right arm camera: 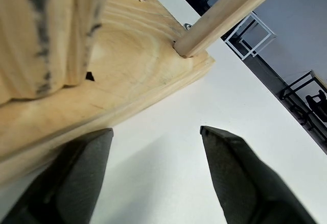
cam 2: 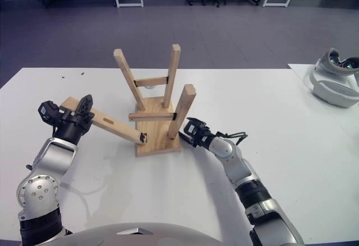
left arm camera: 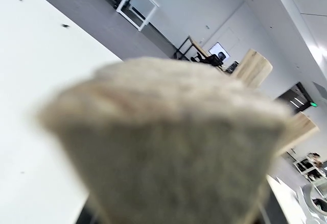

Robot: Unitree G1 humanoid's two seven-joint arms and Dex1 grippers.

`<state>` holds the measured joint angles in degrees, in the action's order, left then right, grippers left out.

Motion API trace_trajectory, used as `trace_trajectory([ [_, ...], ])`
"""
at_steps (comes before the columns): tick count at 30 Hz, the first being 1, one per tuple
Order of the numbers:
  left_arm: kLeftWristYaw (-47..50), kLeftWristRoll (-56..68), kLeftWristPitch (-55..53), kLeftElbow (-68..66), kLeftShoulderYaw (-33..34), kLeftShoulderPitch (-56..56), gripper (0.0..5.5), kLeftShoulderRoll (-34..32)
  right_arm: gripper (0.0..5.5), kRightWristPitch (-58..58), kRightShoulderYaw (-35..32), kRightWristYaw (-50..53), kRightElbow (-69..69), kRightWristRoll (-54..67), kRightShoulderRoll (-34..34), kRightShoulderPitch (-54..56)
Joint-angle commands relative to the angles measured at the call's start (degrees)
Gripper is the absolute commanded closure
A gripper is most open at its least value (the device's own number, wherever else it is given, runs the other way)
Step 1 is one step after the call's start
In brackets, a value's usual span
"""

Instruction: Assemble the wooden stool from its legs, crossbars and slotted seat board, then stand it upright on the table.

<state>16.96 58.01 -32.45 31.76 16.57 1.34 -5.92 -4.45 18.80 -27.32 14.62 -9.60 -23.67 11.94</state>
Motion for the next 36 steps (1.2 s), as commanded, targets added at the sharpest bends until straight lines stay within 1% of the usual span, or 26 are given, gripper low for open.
trace_trajectory([
  [1,2.7,-2.5,-0.7,0.5,0.0,0.3,4.49,-0.6,2.29,-0.3,2.3,-2.2,-1.2,-2.0,0.0,-1.7],
  [5,3.2,-3.9,-0.9,1.0,-0.2,-0.9,4.49,-2.0,2.29,-0.9,2.7,-2.6,-1.4,-2.9,0.2,-1.7],
  [11,1.1,-8.7,-3.5,1.8,-3.1,-0.2,4.49,-5.9,2.29,-3.2,3.3,-5.5,-4.7,-0.2,1.1,-2.4],
  [14,-2.1,-13.1,-6.2,1.4,-7.5,1.4,4.49,-10.4,2.29,-2.1,1.6,-6.7,-6.4,2.3,1.6,-2.9],
  [17,-4.0,-18.7,-8.8,1.4,-12.1,0.8,4.49,-15.2,2.29,-0.5,-2.5,-6.4,-8.6,5.6,1.2,-3.1],
  [20,-4.2,-21.9,-9.4,1.5,-14.9,0.2,4.48,-16.3,2.29,0.9,-4.9,-6.0,-10.4,6.5,0.6,-3.3],
  [23,-3.8,-24.2,-10.0,1.8,-17.3,-1.1,4.48,-16.1,2.29,2.0,-5.0,-6.3,-12.5,5.9,0.8,-4.0],
  [24,-4.4,-25.4,-11.3,1.4,-19.2,-1.7,4.08,-16.8,2.29,2.4,-4.7,-6.1,-12.9,5.4,1.1,-3.9],
  [25,-5.3,-26.5,-12.3,1.0,-20.8,-2.1,3.87,-17.2,2.29,2.7,-4.5,-6.0,-13.1,5.1,1.3,-3.7],
  [27,-6.8,-28.0,-13.9,0.9,-22.3,-2.4,3.59,-17.5,2.29,3.2,-4.5,-5.8,-13.4,4.7,1.5,-3.5],
  [31,-9.3,-29.1,-14.7,1.1,-22.7,-2.0,3.03,-16.8,2.29,3.8,-4.7,-5.5,-13.3,4.5,1.7,-3.2],
  [32,-9.9,-29.4,-13.6,1.4,-22.6,-2.4,2.81,-16.1,2.29,3.9,-4.9,-5.5,-13.5,4.6,1.7,-3.1],
  [34,-12.1,-28.3,-9.8,2.7,-21.7,-4.6,2.57,-13.5,2.29,4.5,-5.6,-5.2,-14.3,5.3,1.8,-3.1],
  [36,-13.9,-25.1,-8.4,4.5,-20.8,-6.0,2.43,-10.2,2.29,7.0,-6.2,-5.7,-18.3,7.8,2.9,-2.8],
])
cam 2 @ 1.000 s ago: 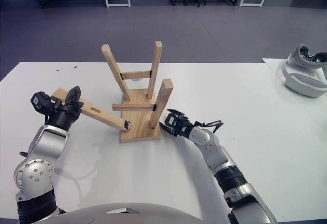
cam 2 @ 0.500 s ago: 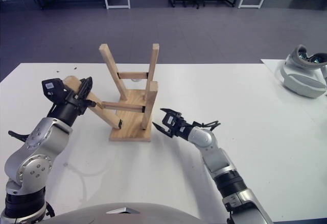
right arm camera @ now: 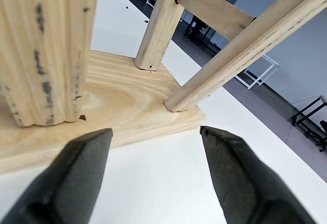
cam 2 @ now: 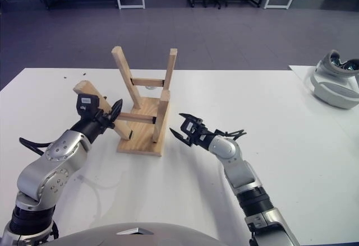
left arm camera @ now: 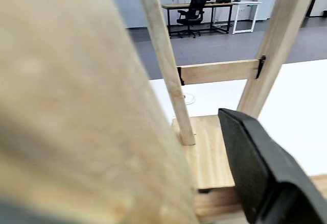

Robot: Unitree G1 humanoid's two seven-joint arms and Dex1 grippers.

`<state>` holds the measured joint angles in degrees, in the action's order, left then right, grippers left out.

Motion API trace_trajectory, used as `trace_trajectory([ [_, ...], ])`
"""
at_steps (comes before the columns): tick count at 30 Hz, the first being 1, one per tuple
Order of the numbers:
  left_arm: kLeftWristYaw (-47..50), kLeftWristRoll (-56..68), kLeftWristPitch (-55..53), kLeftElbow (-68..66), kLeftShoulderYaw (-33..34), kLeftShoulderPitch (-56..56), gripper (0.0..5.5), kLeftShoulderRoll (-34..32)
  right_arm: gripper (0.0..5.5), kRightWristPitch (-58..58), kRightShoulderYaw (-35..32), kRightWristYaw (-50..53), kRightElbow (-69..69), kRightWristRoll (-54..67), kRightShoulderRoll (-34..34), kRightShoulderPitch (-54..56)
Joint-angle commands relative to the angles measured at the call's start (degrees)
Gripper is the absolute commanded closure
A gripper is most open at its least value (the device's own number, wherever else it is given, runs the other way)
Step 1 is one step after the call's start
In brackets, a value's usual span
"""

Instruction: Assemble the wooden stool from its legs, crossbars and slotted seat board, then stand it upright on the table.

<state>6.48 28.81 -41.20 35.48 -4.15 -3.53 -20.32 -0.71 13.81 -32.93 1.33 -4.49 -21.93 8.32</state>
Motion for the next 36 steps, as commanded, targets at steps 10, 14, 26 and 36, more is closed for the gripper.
trace_trajectory([
  [10,-7.0,6.8,-3.3,3.2,-0.9,2.9,2.43,7.3,2.29,13.9,-2.3,-0.1,-15.6,4.3,0.3,0.0],
  [14,-9.5,6.9,-2.5,5.5,1.3,6.1,2.43,5.3,2.29,14.5,-6.2,0.4,-16.7,4.7,-2.7,-2.0],
  [26,-19.2,23.3,2.4,14.1,11.9,2.2,2.43,1.5,2.29,15.5,-9.1,-11.7,-33.1,15.8,-12.2,-17.0],
  [36,-21.7,32.0,5.1,7.4,28.2,-0.4,2.43,-9.2,2.29,22.2,-18.1,-18.3,-21.5,19.6,-22.9,-26.9],
])
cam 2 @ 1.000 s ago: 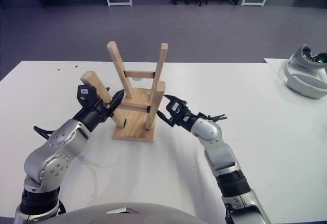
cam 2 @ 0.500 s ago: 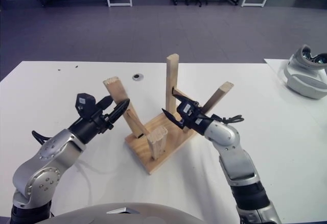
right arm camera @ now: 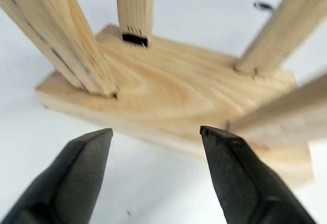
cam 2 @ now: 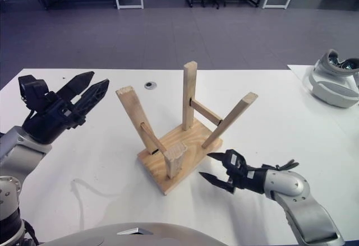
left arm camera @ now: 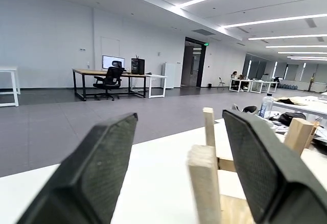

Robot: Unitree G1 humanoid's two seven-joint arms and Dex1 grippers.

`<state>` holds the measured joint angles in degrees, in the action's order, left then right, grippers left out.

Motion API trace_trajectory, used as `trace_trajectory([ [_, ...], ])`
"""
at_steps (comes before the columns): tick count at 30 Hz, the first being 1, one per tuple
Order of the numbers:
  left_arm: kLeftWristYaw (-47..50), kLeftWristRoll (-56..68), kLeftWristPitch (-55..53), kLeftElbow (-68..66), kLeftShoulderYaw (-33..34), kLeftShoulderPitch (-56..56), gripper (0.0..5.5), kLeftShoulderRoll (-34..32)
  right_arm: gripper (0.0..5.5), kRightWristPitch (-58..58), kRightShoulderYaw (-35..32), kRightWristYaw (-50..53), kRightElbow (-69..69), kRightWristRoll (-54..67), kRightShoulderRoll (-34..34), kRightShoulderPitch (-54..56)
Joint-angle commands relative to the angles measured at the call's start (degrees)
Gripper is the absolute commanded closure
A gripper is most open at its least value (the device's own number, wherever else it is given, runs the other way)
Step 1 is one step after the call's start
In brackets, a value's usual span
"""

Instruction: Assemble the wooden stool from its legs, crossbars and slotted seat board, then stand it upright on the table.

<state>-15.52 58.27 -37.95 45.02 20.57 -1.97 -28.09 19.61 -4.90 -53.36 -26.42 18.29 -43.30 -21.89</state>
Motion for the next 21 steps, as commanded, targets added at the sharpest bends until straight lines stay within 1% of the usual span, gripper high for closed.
trace_trajectory([
  [1,1.0,3.9,2.7,-3.4,5.0,-2.6,2.43,-1.2,2.29,2.5,2.6,4.9,10.4,-5.9,-0.1,7.1],
  [4,2.8,4.8,4.4,-7.6,6.7,-5.0,2.43,-0.9,2.29,3.4,9.6,12.7,25.2,-14.5,5.5,19.8],
  [7,4.3,5.3,5.3,-10.8,6.8,-7.6,2.43,-0.5,2.29,-0.9,14.7,14.6,39.7,-17.3,13.2,32.6],
  [10,5.1,4.8,5.6,-11.4,5.3,-8.2,2.43,0.1,2.29,-6.6,14.7,15.8,55.3,-16.5,21.6,44.7],
  [12,5.3,4.4,5.5,-11.3,4.0,-8.3,2.43,0.3,2.29,-11.6,12.7,18.2,66.0,-16.3,24.5,50.3],
  [15,5.9,4.1,5.3,-10.9,1.9,-8.6,2.43,0.9,2.29,-16.6,8.3,21.9,74.4,-14.1,27.1,54.6],
  [17,5.8,4.1,5.0,-9.9,-0.3,-9.5,2.43,1.0,2.29,-20.2,5.4,24.7,73.5,-13.1,26.6,55.0],
  [18,5.5,4.3,4.9,-9.6,-1.0,-10.0,2.43,0.7,2.29,-20.6,3.6,25.1,70.6,-11.8,25.9,54.2],
  [20,3.7,4.3,5.0,-10.7,-2.0,-12.5,2.43,-0.4,2.29,-17.4,-1.1,22.8,56.7,-6.2,23.4,49.7],
  [21,1.8,3.4,4.7,-12.7,-3.6,-16.0,2.43,-1.5,2.29,-11.6,-4.9,21.0,42.4,1.3,21.2,46.0],
])
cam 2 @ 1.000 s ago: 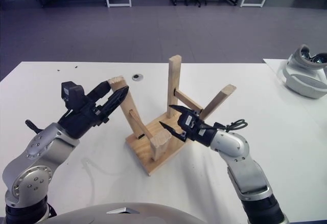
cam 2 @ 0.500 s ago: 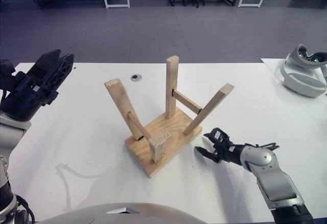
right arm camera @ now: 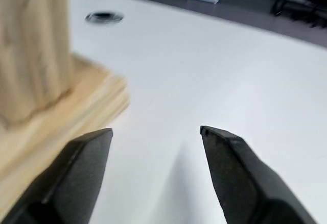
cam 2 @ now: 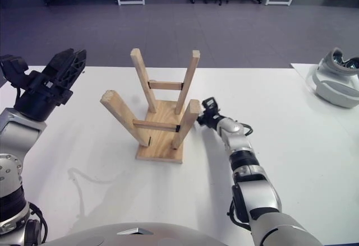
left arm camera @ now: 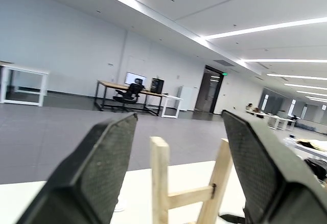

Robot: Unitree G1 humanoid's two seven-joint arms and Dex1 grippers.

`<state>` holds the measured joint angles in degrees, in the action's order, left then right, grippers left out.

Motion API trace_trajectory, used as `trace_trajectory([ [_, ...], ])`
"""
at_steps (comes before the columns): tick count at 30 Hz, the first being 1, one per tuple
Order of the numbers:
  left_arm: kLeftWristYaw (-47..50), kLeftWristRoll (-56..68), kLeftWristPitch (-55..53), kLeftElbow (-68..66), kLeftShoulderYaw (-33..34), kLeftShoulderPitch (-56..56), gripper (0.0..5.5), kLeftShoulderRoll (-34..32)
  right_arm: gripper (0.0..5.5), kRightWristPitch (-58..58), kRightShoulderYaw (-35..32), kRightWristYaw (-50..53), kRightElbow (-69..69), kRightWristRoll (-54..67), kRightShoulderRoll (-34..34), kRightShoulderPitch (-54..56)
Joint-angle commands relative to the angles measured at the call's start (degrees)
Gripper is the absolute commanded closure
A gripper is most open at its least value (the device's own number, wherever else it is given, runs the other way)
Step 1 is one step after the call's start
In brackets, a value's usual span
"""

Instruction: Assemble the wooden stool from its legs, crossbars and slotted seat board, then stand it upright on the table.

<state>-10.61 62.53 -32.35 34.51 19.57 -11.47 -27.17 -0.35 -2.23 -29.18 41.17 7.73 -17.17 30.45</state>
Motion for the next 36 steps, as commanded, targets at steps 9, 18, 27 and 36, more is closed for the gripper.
trace_trajectory([
  [9,-13.5,-3.3,-5.9,-6.0,-10.1,-17.4,2.43,-9.1,2.29,38.3,-16.1,13.0,-70.4,71.9,-17.9,-1.2],
  [18,-22.6,-20.1,-0.8,-18.9,-28.9,-1.1,2.43,-4.2,2.29,50.7,0.8,27.1,-71.4,64.4,-18.1,-16.5],
  [27,-14.1,0.6,-6.8,-10.8,-16.2,-16.0,2.43,-0.1,2.29,45.5,-6.2,24.9,-73.6,73.2,-15.6,-9.3],
  [36,-14.3,3.0,-9.5,-16.1,-6.8,-29.8,2.43,-8.0,2.29,41.7,-12.5,25.3,-69.0,80.9,-18.6,4.7],
])
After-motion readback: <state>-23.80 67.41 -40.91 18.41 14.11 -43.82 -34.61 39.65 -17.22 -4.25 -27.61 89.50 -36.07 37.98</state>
